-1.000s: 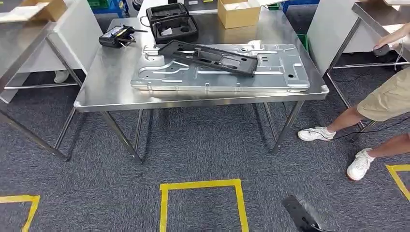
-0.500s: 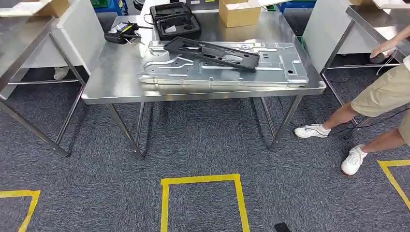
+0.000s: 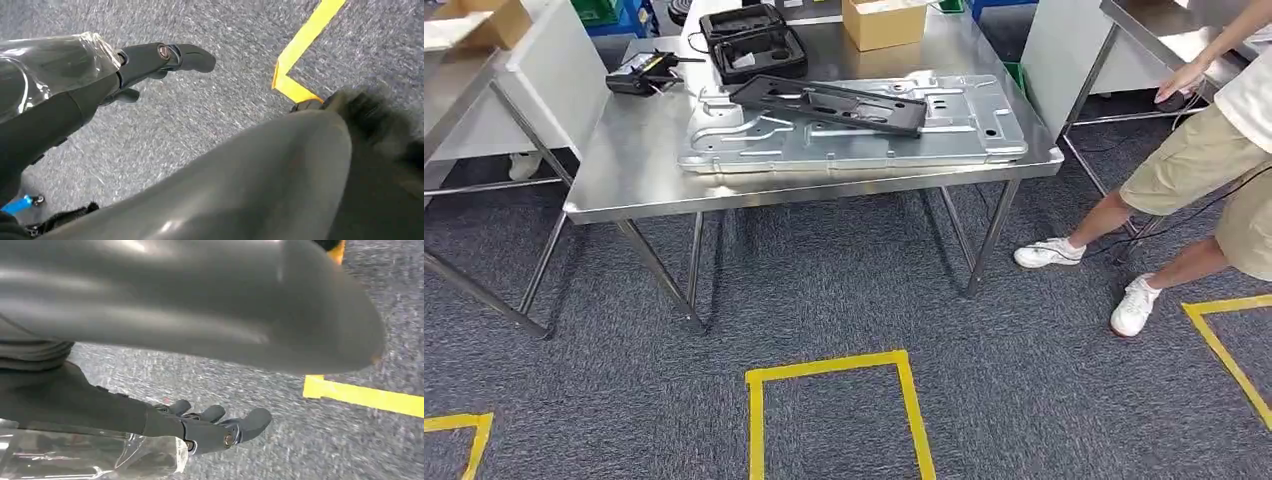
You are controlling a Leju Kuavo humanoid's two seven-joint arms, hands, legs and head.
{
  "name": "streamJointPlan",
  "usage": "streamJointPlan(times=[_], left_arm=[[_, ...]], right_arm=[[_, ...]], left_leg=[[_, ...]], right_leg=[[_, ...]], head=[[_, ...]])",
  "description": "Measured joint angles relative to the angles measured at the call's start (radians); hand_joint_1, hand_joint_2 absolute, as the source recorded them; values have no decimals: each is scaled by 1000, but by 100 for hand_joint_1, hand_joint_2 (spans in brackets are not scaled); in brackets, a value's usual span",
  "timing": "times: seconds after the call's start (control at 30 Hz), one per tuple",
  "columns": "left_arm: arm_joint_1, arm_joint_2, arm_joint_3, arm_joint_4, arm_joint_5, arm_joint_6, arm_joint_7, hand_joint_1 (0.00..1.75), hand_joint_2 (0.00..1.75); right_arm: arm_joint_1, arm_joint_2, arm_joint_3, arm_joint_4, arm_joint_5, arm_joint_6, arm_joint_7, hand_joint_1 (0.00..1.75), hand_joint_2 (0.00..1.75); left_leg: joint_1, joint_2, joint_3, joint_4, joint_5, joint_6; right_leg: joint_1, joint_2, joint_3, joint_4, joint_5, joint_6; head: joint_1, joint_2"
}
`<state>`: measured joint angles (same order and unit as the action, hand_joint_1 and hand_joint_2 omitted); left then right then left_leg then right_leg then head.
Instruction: Take the parts from the cabinet and place them on the table.
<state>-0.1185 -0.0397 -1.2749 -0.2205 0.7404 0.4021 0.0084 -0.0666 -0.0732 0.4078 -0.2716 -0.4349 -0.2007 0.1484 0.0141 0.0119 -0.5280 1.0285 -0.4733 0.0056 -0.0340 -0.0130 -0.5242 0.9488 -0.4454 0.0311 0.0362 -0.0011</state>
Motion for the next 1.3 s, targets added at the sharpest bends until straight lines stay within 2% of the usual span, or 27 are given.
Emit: streamJointPlan(times=[0.03, 0.13, 0.2, 0.23, 0.27, 0.33, 0.37, 0.4, 0.43, 0.47, 0.5, 0.53, 0.57, 0.67, 0.7, 0.73, 0.77, 0.83, 0.87, 0.9, 0.93, 1.03, 1.07, 1.1, 1.2, 1.23, 1.3], left_arm=[[-2, 0, 0, 0, 0, 0, 0, 0, 0], [-2, 0, 0, 0, 3, 0, 0, 0, 0], [-1, 0, 0, 0, 3, -1, 0, 0, 0], [-3, 0, 0, 0, 3, 0, 0, 0, 0], [-4, 0, 0, 0, 3, 0, 0, 0, 0], [-3, 0, 0, 0, 3, 0, 0, 0, 0], [-2, 0, 0, 0, 3, 0, 0, 0, 0], [-1, 0, 0, 0, 3, 1, 0, 0, 0], [-1, 0, 0, 0, 3, 2, 0, 0, 0], [-1, 0, 0, 0, 3, 2, 0, 0, 0], [-2, 0, 0, 0, 3, 2, 0, 0, 0], [-3, -2, 0, 0, 3, 2, 0, 0, 0], [-3, -3, 0, 0, 3, 2, 1, 0, 0], [-3, -3, 0, 0, 3, 3, 2, 0, 0], [-3, -3, 0, 0, 2, 4, 2, 0, 0], [-2, -3, 0, 0, 1, 5, 2, 0, 0], [-1, -3, 0, 0, 0, 6, 2, 0, 0], [-1, -3, 0, 0, 0, 6, 2, 0, 0], [-1, -3, 0, 0, -1, 6, 2, 0, 0], [0, -3, 0, 0, -1, 6, 2, 0, 0], [1, -3, 0, 0, -1, 6, 2, 0, 0], [-2, -3, 0, 0, -2, 6, 2, 0, 0], [-4, -3, 0, 0, -3, 6, 2, 0, 0], [-6, -3, 0, 0, -4, 6, 2, 0, 0], [0, -3, 0, 0, -4, 6, 2, 0, 0], [-1, -3, 0, 0, -4, 6, 2, 0, 0], [-2, -3, 0, 0, -4, 6, 2, 0, 0]], right_arm=[[-2, 1, 1, 3, 9, -1, 5, 0, 0], [-5, 6, 7, 9, 16, -3, 9, 0, 0], [-4, 9, 12, 15, 20, -3, 11, 0, 0], [-4, 11, 16, 18, 26, -5, 12, 0, 0], [-4, 12, 17, 19, 27, -6, 12, 0, 0], [-4, 12, 18, 23, 27, -6, 12, 0, 0], [-4, 12, 18, 24, 28, -6, 12, 0, 0], [-2, 12, 18, 27, 28, -6, 13, 0, 0], [-2, 12, 18, 27, 28, -6, 13, 0, 0], [-2, 12, 18, 28, 28, -6, 13, 0, 0], [-4, 12, 19, 28, 29, -6, 13, 0, 0], [-6, 12, 19, 28, 30, -8, 13, 0, 0], [-8, 11, 19, 28, 34, -10, 13, 0, 0], [-7, 12, 24, 30, 35, -14, 14, 0, 0], [-6, 13, 27, 32, 36, -15, 14, 0, 0], [-8, 16, 30, 32, 37, -16, 14, 0, 0], [-9, 15, 33, 32, 37, -18, 14, 0, 0], [-9, 15, 36, 33, 37, -19, 15, 0, 0], [-8, 15, 38, 33, 37, -19, 18, 0, 0], [-8, 15, 40, 33, 37, -19, 20, 0, 0], [-7, 16, 42, 33, 39, -18, 23, 0, 0], [-8, 16, 45, 33, 45, -3, 28, 0, 0], [-10, 16, 45, 33, 46, 2, 29, 0, 0], [-10, 16, 48, 33, 48, 6, 30, 0, 0], [-10, 16, 60, 33, 59, 21, 37, 0, 0], [-10, 15, 63, 33, 61, 23, 37, 0, 0], [-11, 17, 68, 33, 64, 30, 37, 0, 0]], left_leg=[[1, -5, 37, -83, 13, 0], [-11, -10, 24, -80, 17, 23], [-8, -9, 19, -91, 32, 47], [-10, -9, 13, -92, 40, 58], [-13, -8, 6, -92, 44, 65], [-21, -6, -8, -91, 53, 75], [-25, -6, -14, -90, 57, 77], [-29, -6, -20, -90, 63, 79], [-31, -6, -25, -90, 67, 79], [-33, -7, -28, -89, 71, 79], [-35, -7, -30, -89, 75, 77], [-38, -5, -31, -88, 79, 74], [-44, -3, -34, -82, 82, 69], [-37, 0, -37, -86, 95, 51], [-39, -1, -42, -81, 92, 47], [-35, -6, -53, -58, 69, 38], [-30, -6, -77, 1, 20, 26], [-17, -6, -142, 176, -79, 8], [-13, -6, -163, 242, -105, 4], [-9, -6, -161, 255, -104, 1], [-5, -6, -134, 220, -85, 0], [-1, -6, 44, -69, 16, 1], [-7, -5, 56, -112, 7, 8], [-10, -9, 50, -107, 12, 22], [-16, -19, 42, -108, 21, 48], [-12, -20, 44, -111, 29, 58], [-15, -25, 35, -111, 35, 69]], right_leg=[[4, 1, -3, 1, 1, 9], [6, 3, -13, 0, 12, 30], [-1, 4, -16, 1, 13, 41], [-3, 5, -30, 31, -22, 41], [-2, 5, -57, 98, -76, 39], [3, 5, -124, 275, -168, 40], [7, 5, -139, 323, -184, 39], [10, 5, -131, 328, -179, 36], [13, 5, -97, 280, -153, 31], [15, 5, -49, 203, -119, 25], [17, 5, 15, 98, -80, 19], [22, 5, 72, 7, -63, 9], [29, 4, 79, -22, -70, 4], [33, 5, 70, -18, -54, -9], [23, 4, 68, -26, -44, -15], [22, 3, 63, -25, -38, -16], [20, 2, 54, -25, -32, -20], [20, 1, 38, -24, -20, -21], [20, 1, 30, -24, -15, -19], [19, 2, 24, -23, -10, -17], [18, 2, 19, -23, -7, -15], [14, 2, 16, -23, 1, -3], [22, -4, 12, -17, 0, 3], [22, -4, 9, -19, 3, 8], [15, -9, 8, -21, 9, 28], [11, -3, 2, -4, -8, 31], [11, 2, -57, 126, -96, 31]], head=[[-1, 0], [0, 0], [0, 0], [1, 0], [1, 0], [1, 0], [1, 0], [1, 0], [1, 0], [1, 0], [1, 0], [1, 0], [1, 0], [0, 0], [0, 0], [-1, 0], [-3, 0], [-3, 0], [-3, 0], [-3, 0], [-3, 0], [-3, 0], [-4, 0], [-1, 0], [-3, 0], [-2, 0], [-1, 0]])
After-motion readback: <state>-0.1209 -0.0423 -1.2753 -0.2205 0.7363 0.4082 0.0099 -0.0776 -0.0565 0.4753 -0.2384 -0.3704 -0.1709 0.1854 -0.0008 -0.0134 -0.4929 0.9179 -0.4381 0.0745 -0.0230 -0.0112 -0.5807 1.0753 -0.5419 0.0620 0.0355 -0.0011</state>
